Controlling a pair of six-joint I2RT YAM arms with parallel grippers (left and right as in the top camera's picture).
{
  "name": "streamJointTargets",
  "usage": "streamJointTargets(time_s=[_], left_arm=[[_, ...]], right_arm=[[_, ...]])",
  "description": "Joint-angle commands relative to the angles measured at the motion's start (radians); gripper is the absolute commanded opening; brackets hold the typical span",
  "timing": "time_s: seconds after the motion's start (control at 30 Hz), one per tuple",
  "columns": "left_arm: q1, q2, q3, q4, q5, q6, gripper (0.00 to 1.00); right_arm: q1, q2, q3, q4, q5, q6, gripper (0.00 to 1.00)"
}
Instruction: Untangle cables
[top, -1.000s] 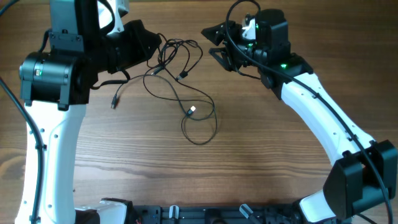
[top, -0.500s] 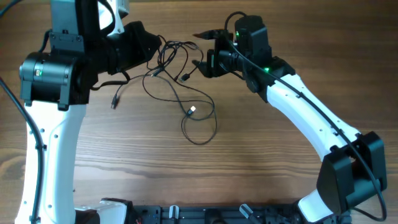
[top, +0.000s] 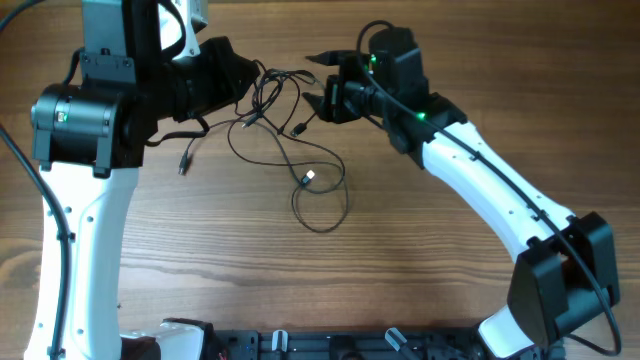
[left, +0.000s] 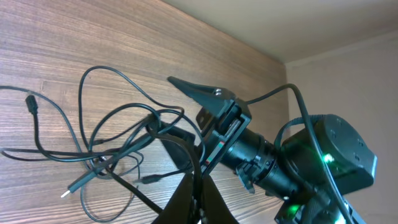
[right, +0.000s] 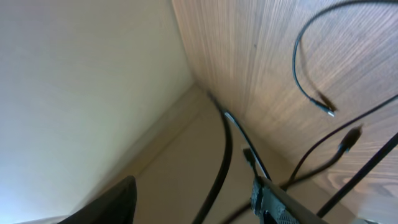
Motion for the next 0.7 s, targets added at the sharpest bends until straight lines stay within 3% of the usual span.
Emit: streamJointTargets(time_s=[0.0, 0.1, 0.23, 0.3, 0.33, 0.47, 0.57, 0.67], left_arm=[[-0.003, -0.011, 0.001, -0.008, 0.003, -0.009, 0.04], [-0.003, -0.011, 0.001, -0.031, -0.042, -0.009, 0.04], [0.039, -0.051, 0.003, -0.113, -0.180, 0.008, 0.04], [0.138, -0.130, 0.008, -0.142, -0.200, 0.018, 0.04], [0.220, -0.185, 0.012, -0.150, -0.203, 0.031, 0.04], [0.542, -0.379, 0.012, -0.180, -0.196, 0.064, 0.04], [0.655, -0.426, 0.012, -0.206, -0.164, 0.097, 0.04], [0.660, -0.395, 0.010, -0.214, -0.123, 0.096, 0.04]], right_arm=[[0.035, 0.011, 0.017, 0.005, 0.035, 0.013, 0.05], [0.040, 0.011, 0.017, -0.006, 0.051, 0.013, 0.04], [-0.039, 0.011, 0.017, -0.253, 0.144, -0.018, 0.04], [-0.149, 0.011, 0.017, -0.362, 0.148, -0.188, 0.04], [-0.226, 0.011, 0.017, -0.365, 0.113, -0.340, 0.04], [-0.512, 0.011, 0.017, -0.268, -0.110, -0.747, 0.04], [-0.659, 0.011, 0.017, -0.173, -0.312, -0.882, 0.04], [-0.686, 0.009, 0.017, -0.167, -0.370, -0.918, 0.04]])
